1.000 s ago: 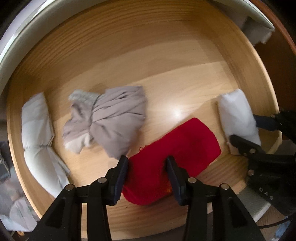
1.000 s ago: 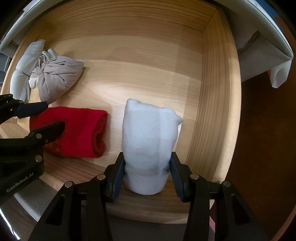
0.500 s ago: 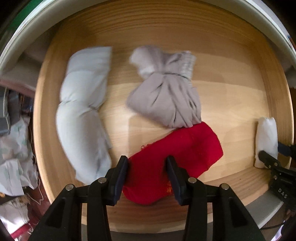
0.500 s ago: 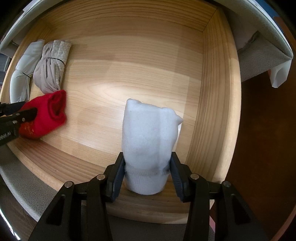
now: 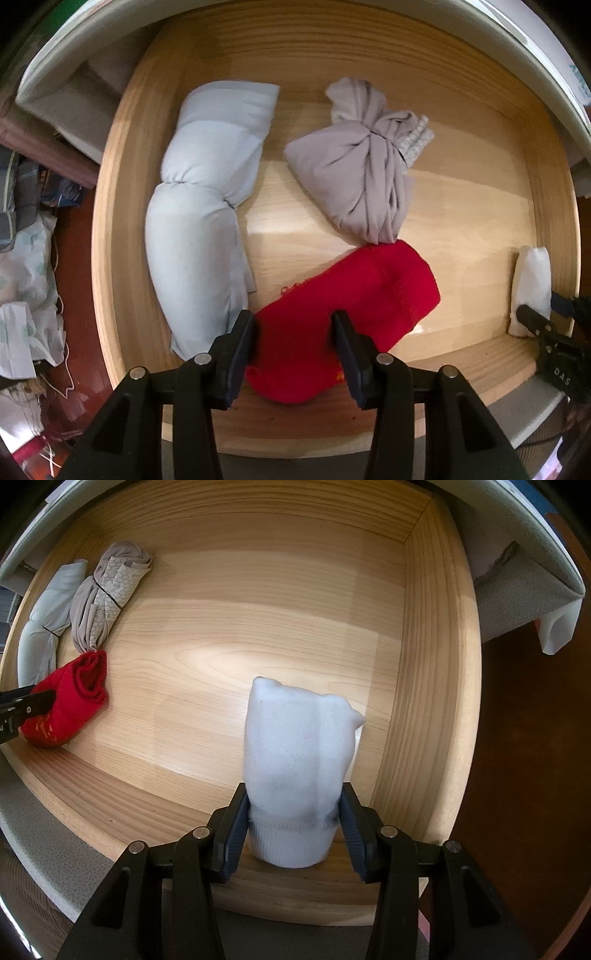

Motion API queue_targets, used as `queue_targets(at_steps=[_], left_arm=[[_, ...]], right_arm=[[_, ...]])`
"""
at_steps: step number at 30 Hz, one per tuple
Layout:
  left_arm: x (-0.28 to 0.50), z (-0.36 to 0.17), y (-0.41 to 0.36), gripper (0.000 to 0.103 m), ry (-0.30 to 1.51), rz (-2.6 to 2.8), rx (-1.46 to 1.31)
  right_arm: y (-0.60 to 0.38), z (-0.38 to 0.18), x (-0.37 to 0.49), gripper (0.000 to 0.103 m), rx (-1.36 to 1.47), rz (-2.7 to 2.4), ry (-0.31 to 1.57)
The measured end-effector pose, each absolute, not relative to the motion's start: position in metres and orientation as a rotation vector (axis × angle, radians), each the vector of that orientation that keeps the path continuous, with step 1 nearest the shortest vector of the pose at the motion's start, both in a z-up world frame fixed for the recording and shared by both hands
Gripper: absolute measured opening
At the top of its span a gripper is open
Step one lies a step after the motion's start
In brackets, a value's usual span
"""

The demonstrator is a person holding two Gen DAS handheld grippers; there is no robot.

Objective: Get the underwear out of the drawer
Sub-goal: 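Grasp the red underwear with the left gripper while the right gripper holds the white sock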

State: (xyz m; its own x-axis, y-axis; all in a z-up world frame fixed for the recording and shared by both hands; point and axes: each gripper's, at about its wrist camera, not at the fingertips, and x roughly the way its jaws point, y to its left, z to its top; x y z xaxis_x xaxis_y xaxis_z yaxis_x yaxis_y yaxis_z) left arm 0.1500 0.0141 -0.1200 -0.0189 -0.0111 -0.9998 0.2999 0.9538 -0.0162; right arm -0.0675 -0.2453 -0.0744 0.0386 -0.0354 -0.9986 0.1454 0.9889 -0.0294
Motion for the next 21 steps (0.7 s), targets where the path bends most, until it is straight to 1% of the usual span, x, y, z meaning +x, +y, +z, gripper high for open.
queue_targets(at_steps=[3, 5, 6, 7, 12, 16, 21], left_arm=[[0.163, -0.110, 0.000, 0.048, 1.600, -0.308, 0.227], [0.164, -0.104, -0.006, 0.054, 1.604, -0.365, 0.252], [0.167, -0.099, -0.009, 0.059, 1.598, -0.393, 0.273], [0.166, -0.096, -0.013, 0.062, 1.593, -0.427, 0.304], [0.165, -0.093, -0.031, 0.065, 1.585, -0.513, 0.416], [0.164, -0.112, -0.048, 0.065, 1.597, -0.482, 0.498], [0.171, -0.129, -0.050, 0.065, 1.623, -0.473, 0.479]], right_arm=[[-0.246, -0.075, -0.068, 0.044, 0.088, -0.139, 1.527], [-0.246, -0.075, -0.068, 0.044, 0.087, -0.138, 1.526], [-0.246, -0.075, -0.068, 0.044, 0.088, -0.138, 1.526], [-0.246, -0.075, -0.068, 0.044, 0.088, -0.139, 1.526], [-0.246, -0.075, -0.068, 0.044, 0.088, -0.139, 1.526], [-0.247, -0.075, -0.068, 0.044, 0.087, -0.138, 1.525], [-0.247, -0.076, -0.068, 0.044, 0.088, -0.140, 1.525]])
